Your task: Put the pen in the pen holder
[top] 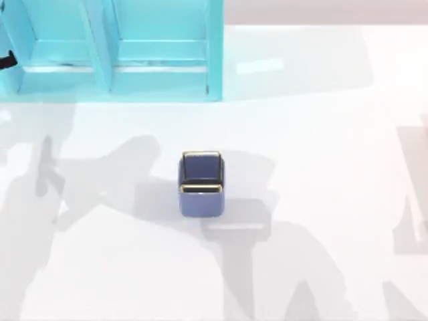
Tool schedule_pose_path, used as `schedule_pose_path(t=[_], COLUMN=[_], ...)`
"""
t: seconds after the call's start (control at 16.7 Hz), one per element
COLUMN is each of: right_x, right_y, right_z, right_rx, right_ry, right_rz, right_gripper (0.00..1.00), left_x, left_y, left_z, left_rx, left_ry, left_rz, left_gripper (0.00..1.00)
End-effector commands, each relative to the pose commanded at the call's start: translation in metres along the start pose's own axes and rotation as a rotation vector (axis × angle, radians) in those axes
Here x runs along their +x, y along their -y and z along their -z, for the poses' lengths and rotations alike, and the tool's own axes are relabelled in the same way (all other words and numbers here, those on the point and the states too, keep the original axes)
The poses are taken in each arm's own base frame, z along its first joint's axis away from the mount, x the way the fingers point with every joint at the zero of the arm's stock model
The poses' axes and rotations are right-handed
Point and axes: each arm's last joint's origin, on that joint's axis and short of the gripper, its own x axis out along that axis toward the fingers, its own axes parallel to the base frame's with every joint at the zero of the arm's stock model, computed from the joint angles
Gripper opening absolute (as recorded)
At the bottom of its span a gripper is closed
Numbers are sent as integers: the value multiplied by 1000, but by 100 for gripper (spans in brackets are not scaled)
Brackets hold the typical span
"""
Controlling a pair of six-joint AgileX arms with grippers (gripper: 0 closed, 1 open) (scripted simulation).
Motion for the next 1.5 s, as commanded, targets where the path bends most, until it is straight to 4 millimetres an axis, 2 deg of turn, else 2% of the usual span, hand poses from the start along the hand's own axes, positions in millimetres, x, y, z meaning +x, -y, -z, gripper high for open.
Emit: schedule_pose_path(t=[0.18,0.3,0.36,0.48,0.6,0.72,0.9,1.5], right_x=[0,0,0,0,0,0,0,0], right_y=[0,0,0,0,0,0,0,0], right_z=[0,0,0,0,0,0,0,0], right_rx=[0,0,0,0,0,0,0,0], right_ry=[0,0,0,0,0,0,0,0], right_rz=[0,0,0,0,0,0,0,0], right_gripper=[100,100,100,100,100,100,100,100], left_x=[-53,-97,-118,-155,-183,-201,-210,-204], left_y=[100,144,159,175,180,180,179,182], left_z=[57,109,135,182,221,247,264,265], left_rx=[86,90,76,29,-26,-74,-111,-119], left_ry=[302,506,597,749,858,927,970,951], left_rz=[-49,-21,6,71,138,191,224,240], left_gripper=[0,0,0,0,0,0,0,0])
